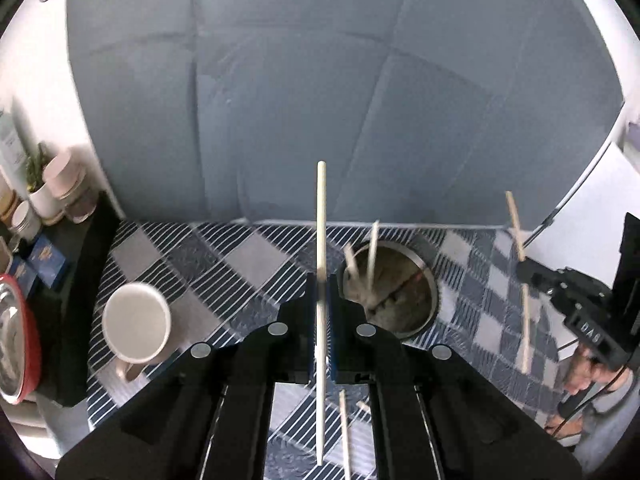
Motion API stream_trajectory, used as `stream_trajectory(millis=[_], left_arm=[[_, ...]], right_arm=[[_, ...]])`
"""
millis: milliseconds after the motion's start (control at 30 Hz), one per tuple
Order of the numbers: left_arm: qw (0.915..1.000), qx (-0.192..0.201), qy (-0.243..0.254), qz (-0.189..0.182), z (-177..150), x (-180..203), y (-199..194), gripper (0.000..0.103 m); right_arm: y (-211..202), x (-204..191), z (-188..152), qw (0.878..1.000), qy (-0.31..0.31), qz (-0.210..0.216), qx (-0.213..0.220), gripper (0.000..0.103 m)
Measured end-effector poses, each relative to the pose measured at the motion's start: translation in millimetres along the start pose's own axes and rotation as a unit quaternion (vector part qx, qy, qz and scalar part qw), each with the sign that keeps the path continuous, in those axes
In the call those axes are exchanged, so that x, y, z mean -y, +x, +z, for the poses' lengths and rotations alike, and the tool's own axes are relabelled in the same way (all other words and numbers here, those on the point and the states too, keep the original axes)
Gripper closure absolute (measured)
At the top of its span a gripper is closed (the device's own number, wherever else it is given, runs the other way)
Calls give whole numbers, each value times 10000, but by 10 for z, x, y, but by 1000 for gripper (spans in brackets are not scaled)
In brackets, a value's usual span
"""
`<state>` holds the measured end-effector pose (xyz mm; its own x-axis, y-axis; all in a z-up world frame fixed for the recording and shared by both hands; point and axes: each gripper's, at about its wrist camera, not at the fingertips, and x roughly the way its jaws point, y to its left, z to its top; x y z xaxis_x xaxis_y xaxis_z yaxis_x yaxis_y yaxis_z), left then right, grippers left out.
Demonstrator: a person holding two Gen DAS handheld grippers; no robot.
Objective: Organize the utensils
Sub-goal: 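Lift both held sticks upright and carry them above the black holder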
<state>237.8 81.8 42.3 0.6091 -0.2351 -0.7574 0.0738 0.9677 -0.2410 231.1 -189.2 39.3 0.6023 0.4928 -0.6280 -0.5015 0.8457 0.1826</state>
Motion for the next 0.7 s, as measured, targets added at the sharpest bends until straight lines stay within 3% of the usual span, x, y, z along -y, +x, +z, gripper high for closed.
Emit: stream_trajectory(millis=[167,433,700], left_arm=[[9998,-22,57,-213,145,130,107,98],[9996,29,206,-177,274,333,382,98],[9984,88,49,-548,420,432,707,98]], right_arm=[[188,-106,218,9998,-205,-52,-53,98],[463,-78,420,9996,-43,277,71,98],[709,24,615,9972,224,609,371,98]])
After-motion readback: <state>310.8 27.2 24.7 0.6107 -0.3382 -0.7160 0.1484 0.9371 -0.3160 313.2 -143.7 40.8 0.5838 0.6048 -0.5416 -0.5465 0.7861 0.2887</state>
